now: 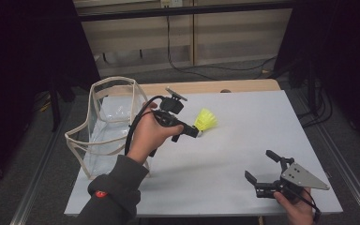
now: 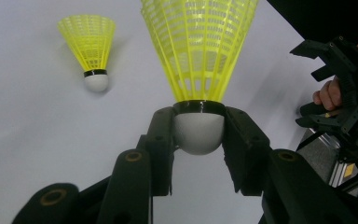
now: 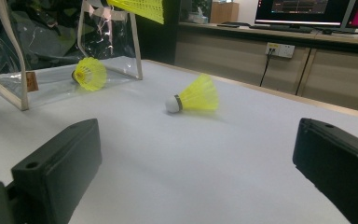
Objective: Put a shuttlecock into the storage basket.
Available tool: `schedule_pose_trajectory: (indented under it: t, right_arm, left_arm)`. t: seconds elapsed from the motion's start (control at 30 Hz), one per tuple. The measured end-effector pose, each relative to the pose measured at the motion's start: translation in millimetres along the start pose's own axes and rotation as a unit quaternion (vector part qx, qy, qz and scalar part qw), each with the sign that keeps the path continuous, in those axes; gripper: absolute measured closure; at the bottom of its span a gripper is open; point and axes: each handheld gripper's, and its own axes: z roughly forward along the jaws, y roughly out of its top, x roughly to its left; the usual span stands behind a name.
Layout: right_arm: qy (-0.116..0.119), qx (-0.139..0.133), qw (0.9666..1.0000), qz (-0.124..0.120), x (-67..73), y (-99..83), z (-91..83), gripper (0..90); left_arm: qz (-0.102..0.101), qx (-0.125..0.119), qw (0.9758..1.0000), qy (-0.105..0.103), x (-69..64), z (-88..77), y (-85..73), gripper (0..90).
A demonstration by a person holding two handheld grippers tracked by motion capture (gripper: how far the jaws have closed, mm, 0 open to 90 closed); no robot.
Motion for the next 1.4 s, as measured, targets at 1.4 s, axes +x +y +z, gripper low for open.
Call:
schedule_pose_trajectory:
  t: [1.4]
  right_arm:
    - [0.000, -0.001, 1.0000, -0.001, -0.7, 0.1, -0.5, 1.1]
  left_arm:
    - [-0.014, -0.010, 0.9997, 0.020, 8.1, -28.3, 4.5, 64.6]
